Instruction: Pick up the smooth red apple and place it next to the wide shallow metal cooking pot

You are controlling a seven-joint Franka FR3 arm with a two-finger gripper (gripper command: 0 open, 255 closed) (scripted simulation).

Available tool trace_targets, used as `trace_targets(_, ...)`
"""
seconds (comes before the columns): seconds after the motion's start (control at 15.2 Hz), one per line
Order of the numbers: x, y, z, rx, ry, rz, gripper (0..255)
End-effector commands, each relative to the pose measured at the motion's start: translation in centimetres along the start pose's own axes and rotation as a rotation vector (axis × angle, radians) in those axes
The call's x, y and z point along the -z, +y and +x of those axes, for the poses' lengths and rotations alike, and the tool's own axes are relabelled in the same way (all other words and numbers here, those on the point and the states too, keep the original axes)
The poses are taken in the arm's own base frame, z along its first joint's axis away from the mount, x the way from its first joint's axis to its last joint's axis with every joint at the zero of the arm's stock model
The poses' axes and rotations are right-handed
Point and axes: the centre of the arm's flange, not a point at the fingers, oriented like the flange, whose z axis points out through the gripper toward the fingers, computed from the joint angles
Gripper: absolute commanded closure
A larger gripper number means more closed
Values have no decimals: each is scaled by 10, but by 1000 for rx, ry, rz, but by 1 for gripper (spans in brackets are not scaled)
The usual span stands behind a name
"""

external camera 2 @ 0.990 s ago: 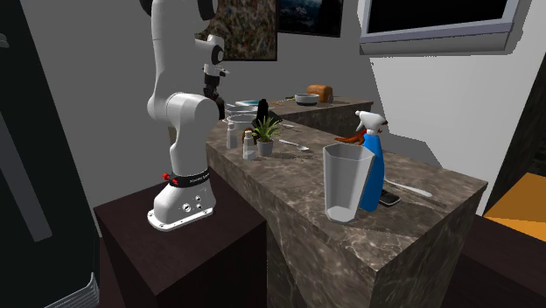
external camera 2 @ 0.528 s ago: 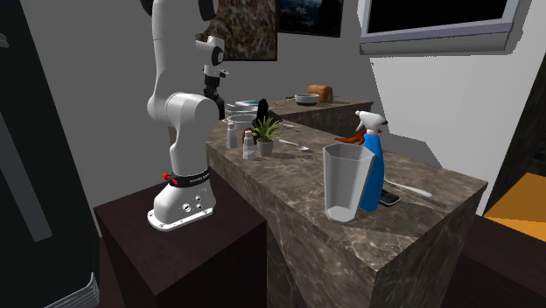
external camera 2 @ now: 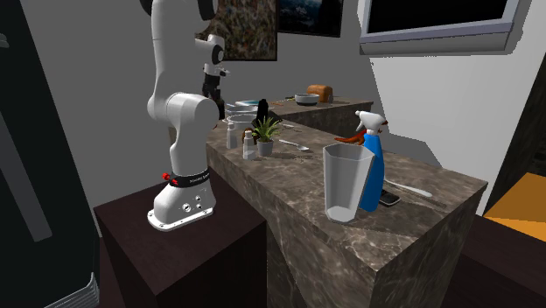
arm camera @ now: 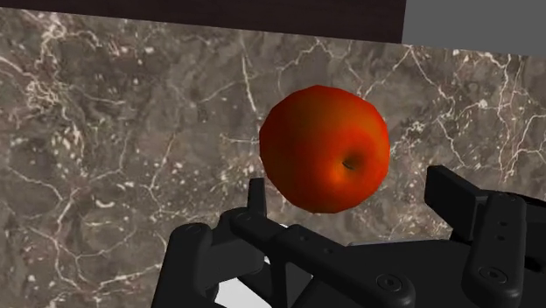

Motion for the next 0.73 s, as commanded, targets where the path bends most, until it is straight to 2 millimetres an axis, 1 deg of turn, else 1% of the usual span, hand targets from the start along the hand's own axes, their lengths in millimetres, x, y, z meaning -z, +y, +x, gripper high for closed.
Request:
trace_targets(0.0, 20, 0, -1, 0, 0, 0, 0)
trace_targets(0.13, 44, 0, -1, 0, 0, 0, 0)
trace_targets(0.66, 44, 0, -1, 0, 0, 0, 0)
